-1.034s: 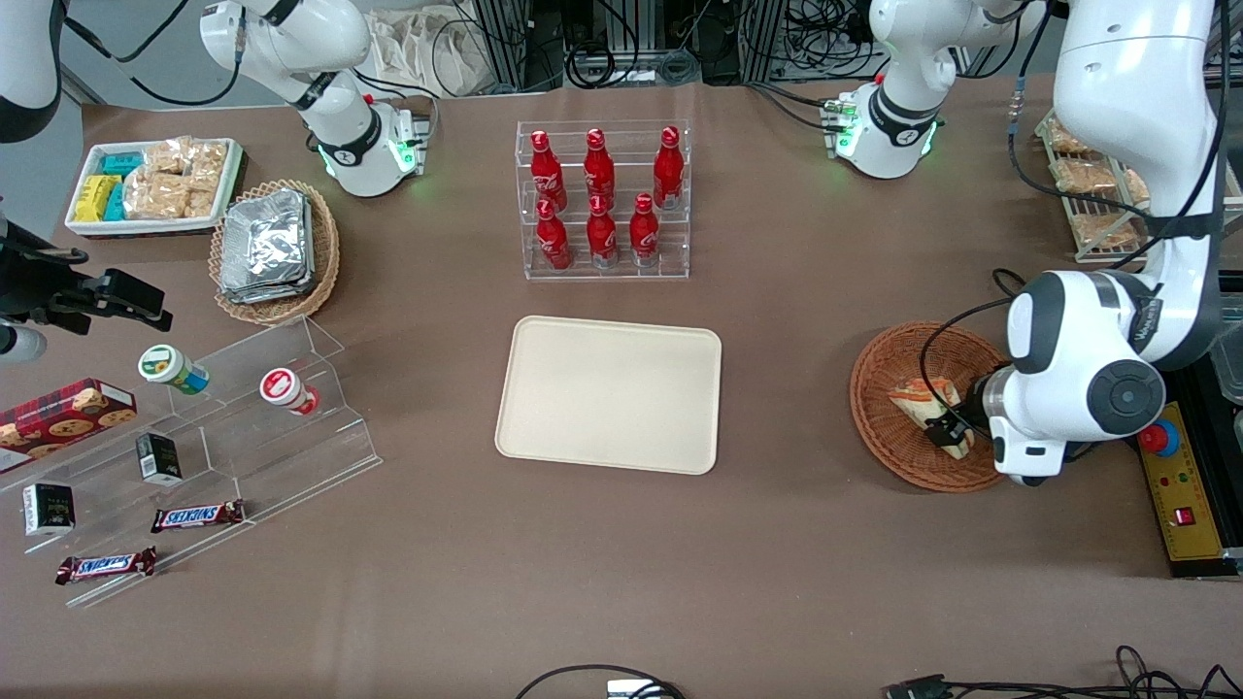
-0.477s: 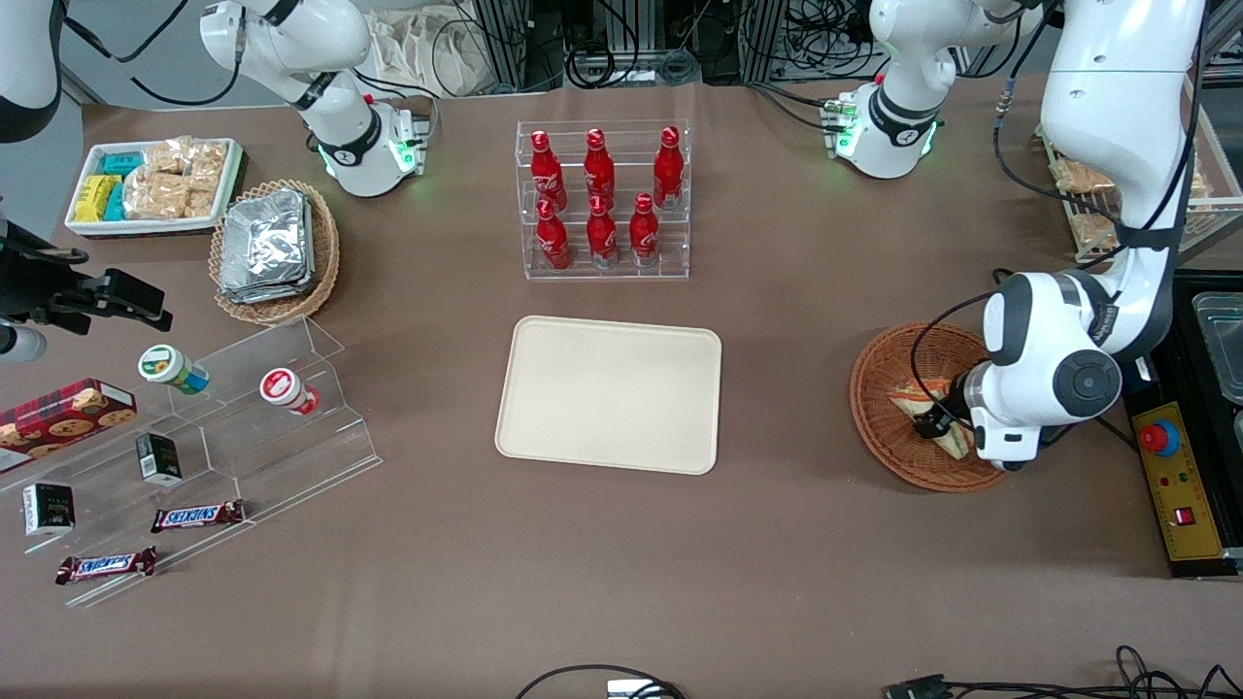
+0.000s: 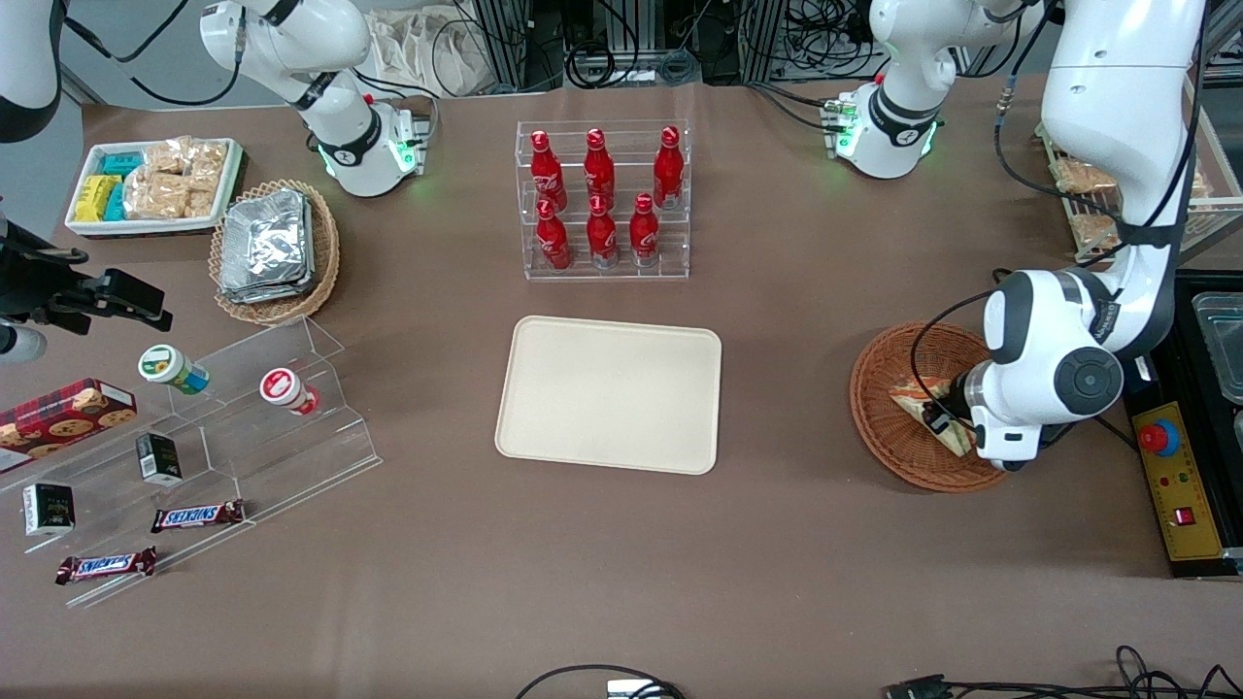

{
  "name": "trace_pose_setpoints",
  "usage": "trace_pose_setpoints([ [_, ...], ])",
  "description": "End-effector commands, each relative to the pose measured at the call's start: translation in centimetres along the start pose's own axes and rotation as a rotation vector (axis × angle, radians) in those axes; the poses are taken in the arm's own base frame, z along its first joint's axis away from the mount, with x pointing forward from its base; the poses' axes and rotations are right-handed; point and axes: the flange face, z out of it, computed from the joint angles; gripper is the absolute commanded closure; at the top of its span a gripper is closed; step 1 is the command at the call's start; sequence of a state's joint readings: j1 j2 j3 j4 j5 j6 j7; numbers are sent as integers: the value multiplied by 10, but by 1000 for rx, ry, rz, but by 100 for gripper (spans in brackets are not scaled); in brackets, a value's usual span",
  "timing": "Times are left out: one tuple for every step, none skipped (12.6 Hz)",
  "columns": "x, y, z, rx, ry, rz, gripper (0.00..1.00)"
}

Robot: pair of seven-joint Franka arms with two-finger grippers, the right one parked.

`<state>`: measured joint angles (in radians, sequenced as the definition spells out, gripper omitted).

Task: Place sandwich from basket to tray
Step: 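Lift the sandwich and carry it with the left gripper toward the beige tray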

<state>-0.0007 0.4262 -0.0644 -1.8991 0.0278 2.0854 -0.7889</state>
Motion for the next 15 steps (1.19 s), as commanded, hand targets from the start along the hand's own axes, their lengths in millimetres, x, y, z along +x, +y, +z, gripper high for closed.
trace_pose_setpoints([
  [-13, 13, -53, 9, -7, 75, 100],
  [-13, 22, -78, 9, -11, 96, 100],
  [-21, 35, -104, 8, -16, 122, 100],
  [-33, 51, -124, 8, -20, 152, 100],
  [-48, 68, -138, -1, -19, 184, 100],
  [-69, 88, -148, -17, -8, 231, 100],
  [-91, 112, -153, -30, 1, 282, 100],
  [-112, 135, -154, -41, 5, 329, 100],
  [-134, 158, -151, -50, 7, 379, 100],
  [-155, 179, -143, -49, 9, 422, 100],
  [-178, 197, -133, -39, 7, 467, 100],
  [-194, 211, -124, -35, 5, 503, 100],
  [-203, 220, -108, -19, -9, 563, 100],
  [-215, 229, -94, -4, -20, 668, 100],
  [-218, 234, -82, 0, -29, 753, 100],
])
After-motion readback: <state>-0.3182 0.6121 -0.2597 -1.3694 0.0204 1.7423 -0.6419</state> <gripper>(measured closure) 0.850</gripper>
